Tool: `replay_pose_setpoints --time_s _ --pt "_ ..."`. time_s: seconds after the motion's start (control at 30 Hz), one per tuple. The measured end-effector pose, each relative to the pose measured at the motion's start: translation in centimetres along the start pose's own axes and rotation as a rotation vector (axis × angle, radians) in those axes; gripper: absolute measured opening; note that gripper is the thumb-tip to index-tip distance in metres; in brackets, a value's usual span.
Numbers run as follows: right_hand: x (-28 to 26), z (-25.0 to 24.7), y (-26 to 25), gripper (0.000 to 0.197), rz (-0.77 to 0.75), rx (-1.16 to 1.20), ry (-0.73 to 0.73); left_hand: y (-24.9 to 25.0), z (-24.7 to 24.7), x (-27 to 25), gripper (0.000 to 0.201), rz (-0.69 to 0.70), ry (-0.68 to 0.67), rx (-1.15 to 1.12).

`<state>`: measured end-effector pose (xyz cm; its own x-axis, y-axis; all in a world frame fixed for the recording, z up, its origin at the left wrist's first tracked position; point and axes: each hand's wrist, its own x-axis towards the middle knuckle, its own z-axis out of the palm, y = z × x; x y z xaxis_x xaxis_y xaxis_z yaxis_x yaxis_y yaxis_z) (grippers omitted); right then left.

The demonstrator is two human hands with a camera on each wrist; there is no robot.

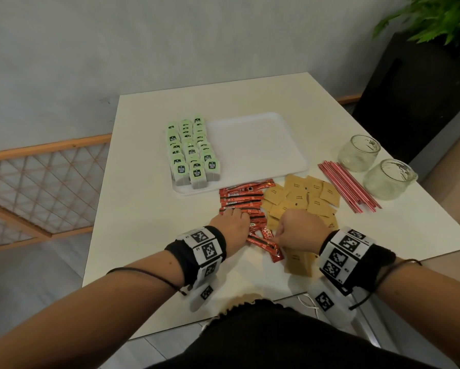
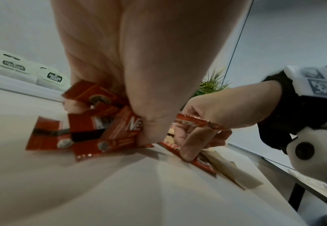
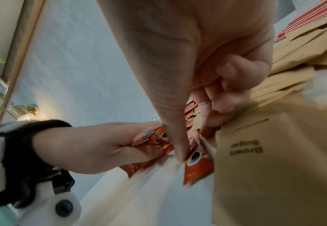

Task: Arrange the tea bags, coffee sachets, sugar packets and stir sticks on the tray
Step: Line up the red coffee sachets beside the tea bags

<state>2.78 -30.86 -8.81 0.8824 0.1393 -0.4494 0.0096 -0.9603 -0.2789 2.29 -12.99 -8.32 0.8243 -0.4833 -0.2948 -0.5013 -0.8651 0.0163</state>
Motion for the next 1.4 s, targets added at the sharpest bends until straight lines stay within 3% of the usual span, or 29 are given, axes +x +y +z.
replay_pose_setpoints --time_s 0.1,0.3,0.43,0.53,0.63,0.77,0.9,1.03,1.27,1.4 --pt "0.1 -0.2 -0.1 0.021 0.018 0.016 -0.019 -0.3 -0.9 0.0 0.026 -0.004 -0.036 -0.037" --pt "-0.6 -1.7 0.1 0.034 -0.051 0.12 -0.148 -2.2 -2.4 -0.1 0.026 -0.019 -0.215 -0.413" --pt "-0.6 -3.3 0.8 0.034 -0.109 0.254 -0.221 -3.1 -3.5 -0.5 0.013 -0.015 -0.319 -0.587" --pt "-0.5 -5.0 0.8 0.019 -0.18 0.437 -0.274 -3.7 -3.8 -0.3 0.016 -0.095 -0.339 -0.822" --pt "0.3 -5.8 1.0 0.02 -0.222 0.66 -0.223 -4.0 -4.7 0.1 0.017 -0.162 -0.264 -0.979" --pt "1.9 -6.2 1.2 0.026 -0.269 0.659 -0.166 -5.0 -5.1 0.8 0.026 -0.233 -0.178 -1.221" --pt "3.2 -6.3 0.8 0.019 -0.284 0.73 -0.087 -5.8 -4.9 1.6 0.032 -0.346 0.01 -1.166" --pt "4.4 -6.8 0.2 0.017 -0.329 0.744 -0.046 -6.5 -4.6 2.4 0.037 -0.311 0.053 -1.304" --pt "6.6 -8.0 -1.0 0.011 -0.364 0.757 -0.048 -6.0 -5.3 3.8 0.014 -0.324 0.193 -1.27" --pt "7.7 -9.2 -1.7 0.013 -0.373 0.77 -0.039 -5.4 -6.0 4.9 0.015 -0.323 0.248 -1.258"
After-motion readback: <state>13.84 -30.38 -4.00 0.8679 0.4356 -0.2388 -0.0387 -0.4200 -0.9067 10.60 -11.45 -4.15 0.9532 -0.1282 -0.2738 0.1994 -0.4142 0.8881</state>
